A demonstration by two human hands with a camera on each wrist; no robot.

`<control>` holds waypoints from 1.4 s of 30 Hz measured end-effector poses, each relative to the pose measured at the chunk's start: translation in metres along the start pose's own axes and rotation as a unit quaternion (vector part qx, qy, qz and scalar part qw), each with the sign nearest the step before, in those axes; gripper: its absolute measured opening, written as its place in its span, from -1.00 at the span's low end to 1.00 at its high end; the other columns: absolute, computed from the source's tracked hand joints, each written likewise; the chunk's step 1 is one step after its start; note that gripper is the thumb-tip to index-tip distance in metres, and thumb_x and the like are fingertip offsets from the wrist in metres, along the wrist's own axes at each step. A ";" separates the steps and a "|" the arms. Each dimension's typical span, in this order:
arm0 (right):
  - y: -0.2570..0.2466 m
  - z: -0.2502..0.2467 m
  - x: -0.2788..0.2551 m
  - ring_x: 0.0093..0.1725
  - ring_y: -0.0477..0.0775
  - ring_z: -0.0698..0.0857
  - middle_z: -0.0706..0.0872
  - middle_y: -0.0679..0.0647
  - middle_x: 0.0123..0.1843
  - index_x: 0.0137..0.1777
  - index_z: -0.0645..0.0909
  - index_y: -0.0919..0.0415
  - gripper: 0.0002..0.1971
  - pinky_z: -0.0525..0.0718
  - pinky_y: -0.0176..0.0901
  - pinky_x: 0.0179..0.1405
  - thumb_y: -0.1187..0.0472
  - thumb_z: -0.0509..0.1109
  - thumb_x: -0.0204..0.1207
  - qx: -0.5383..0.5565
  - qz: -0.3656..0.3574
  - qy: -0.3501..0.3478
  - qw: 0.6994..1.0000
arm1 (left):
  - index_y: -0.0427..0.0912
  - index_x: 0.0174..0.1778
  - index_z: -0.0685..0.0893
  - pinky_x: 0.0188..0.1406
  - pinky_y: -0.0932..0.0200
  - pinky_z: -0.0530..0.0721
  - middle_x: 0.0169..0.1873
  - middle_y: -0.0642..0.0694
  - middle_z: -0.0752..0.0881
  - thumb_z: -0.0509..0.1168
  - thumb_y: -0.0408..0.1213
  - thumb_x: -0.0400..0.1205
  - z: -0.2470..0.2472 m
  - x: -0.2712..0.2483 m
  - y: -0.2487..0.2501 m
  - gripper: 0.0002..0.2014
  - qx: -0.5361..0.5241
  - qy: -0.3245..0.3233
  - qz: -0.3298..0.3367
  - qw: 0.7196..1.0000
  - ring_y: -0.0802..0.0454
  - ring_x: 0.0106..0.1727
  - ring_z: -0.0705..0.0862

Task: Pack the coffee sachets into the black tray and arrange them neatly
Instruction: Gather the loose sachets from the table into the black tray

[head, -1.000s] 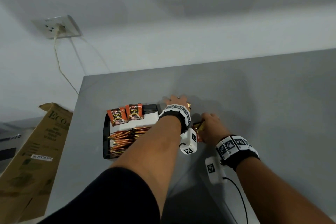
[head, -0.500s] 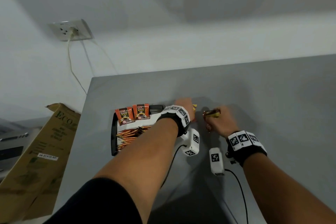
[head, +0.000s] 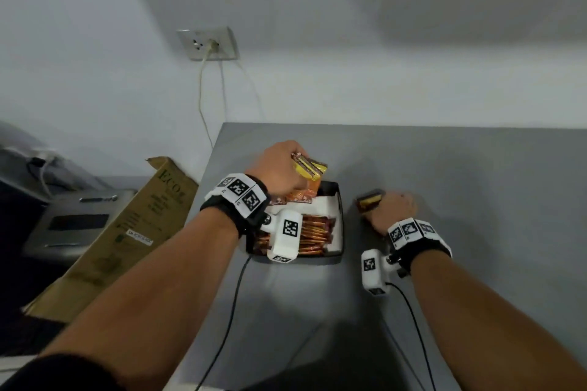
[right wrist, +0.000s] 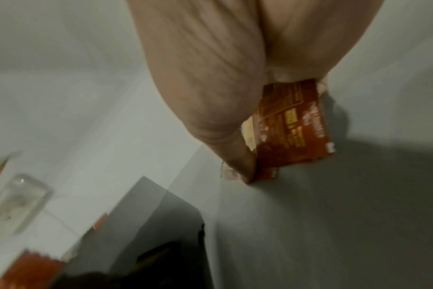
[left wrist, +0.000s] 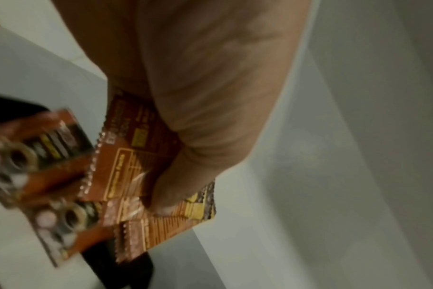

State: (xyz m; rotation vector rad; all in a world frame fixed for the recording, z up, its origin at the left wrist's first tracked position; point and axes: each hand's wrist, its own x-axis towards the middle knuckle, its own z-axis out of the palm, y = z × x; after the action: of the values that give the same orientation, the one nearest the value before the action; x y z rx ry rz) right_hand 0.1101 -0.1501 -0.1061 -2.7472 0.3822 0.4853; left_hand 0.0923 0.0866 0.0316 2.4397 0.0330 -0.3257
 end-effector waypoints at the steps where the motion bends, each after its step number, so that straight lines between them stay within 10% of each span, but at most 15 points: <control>1: 0.002 0.002 0.006 0.34 0.30 0.64 0.68 0.27 0.32 0.30 0.63 0.27 -0.42 0.61 0.05 0.34 -0.13 0.50 0.42 -0.001 -0.010 -0.008 1.000 | 0.04 0.14 0.62 -0.32 0.11 0.77 0.00 -0.01 0.72 0.60 -0.35 0.39 -0.006 -0.005 -0.011 -0.54 0.010 0.004 -0.005 1.000 0.06 -0.17 0.75; 7: 0.011 -0.005 0.025 -0.26 0.23 0.75 0.68 0.16 -0.27 -0.11 0.61 0.29 -0.71 0.65 -0.06 -0.27 0.06 0.41 0.31 0.119 -0.079 0.049 0.989 | 0.05 0.14 0.54 -0.17 0.10 0.69 -0.07 0.02 0.75 0.52 -0.30 0.52 -0.011 -0.022 -0.054 -0.62 0.118 0.012 0.033 0.992 0.03 -0.13 0.72; 11: -0.036 -0.058 -0.040 -0.09 0.14 0.48 0.54 0.10 -0.02 0.13 0.54 0.25 -0.80 0.44 -0.10 -0.04 0.39 0.31 0.52 0.157 -0.191 0.110 0.963 | 0.11 0.17 0.42 -0.08 -0.07 0.72 -0.02 0.00 0.67 0.39 -0.34 0.55 0.002 -0.021 -0.064 -0.61 0.211 -0.007 0.058 0.976 -0.07 -0.09 0.68; 15: -0.078 -0.057 -0.082 -0.05 0.14 0.61 0.64 0.10 0.01 0.22 0.54 0.20 -0.75 0.56 -0.05 -0.07 0.36 0.30 0.56 0.085 -0.326 0.018 0.941 | -0.04 0.34 0.41 -0.15 -0.01 0.64 0.02 -0.11 0.64 0.27 -0.38 0.54 0.014 -0.019 -0.064 -0.56 0.267 -0.021 0.081 0.960 -0.20 0.00 0.69; 26: -0.088 0.004 -0.083 0.28 0.22 0.54 0.58 0.09 0.26 0.36 0.59 0.10 -0.65 0.51 0.12 0.37 0.12 0.17 0.65 -0.022 -0.339 -0.064 0.938 | -0.02 0.30 0.51 0.11 -0.02 0.62 0.14 -0.02 0.64 0.16 -0.20 0.65 0.026 -0.028 -0.076 -0.71 0.124 -0.105 0.060 0.985 -0.05 0.10 0.62; 33: -0.099 -0.021 -0.067 0.65 0.23 0.24 0.34 0.12 0.67 0.37 0.69 0.07 -0.63 0.16 0.03 0.66 0.09 0.15 0.70 0.001 -0.308 -0.027 0.951 | -0.14 0.12 0.75 0.43 -0.06 0.44 0.40 -0.12 0.58 0.20 -0.40 0.61 0.004 -0.007 -0.084 -0.73 0.184 0.017 0.087 0.979 -0.18 0.43 0.44; 38: -0.107 -0.022 -0.055 0.42 0.12 0.48 0.64 0.00 0.27 0.20 0.73 0.11 -0.49 0.37 0.09 0.53 -0.05 0.03 0.52 -0.028 -0.293 -0.078 0.953 | -0.03 0.14 0.75 0.24 -0.04 0.63 0.16 -0.06 0.67 0.25 -0.39 0.63 0.010 0.000 -0.082 -0.74 0.185 0.005 0.050 0.981 -0.12 0.21 0.62; 42: -0.096 -0.027 -0.058 0.16 0.07 0.57 0.67 0.05 0.07 0.02 0.74 0.20 -0.82 0.57 -0.02 0.23 0.15 0.37 0.57 0.025 -0.336 -0.019 0.941 | -0.03 0.07 0.75 0.15 0.03 0.67 0.10 -0.01 0.71 0.24 -0.47 0.59 0.012 -0.002 -0.086 -0.70 0.155 0.015 0.079 0.985 -0.05 0.13 0.66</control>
State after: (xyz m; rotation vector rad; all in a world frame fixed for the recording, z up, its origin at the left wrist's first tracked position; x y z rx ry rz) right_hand 0.0950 -0.0609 -0.0349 -2.5881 -0.5382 0.3313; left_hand 0.0782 0.1462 -0.0296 2.7343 -0.2120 -0.2369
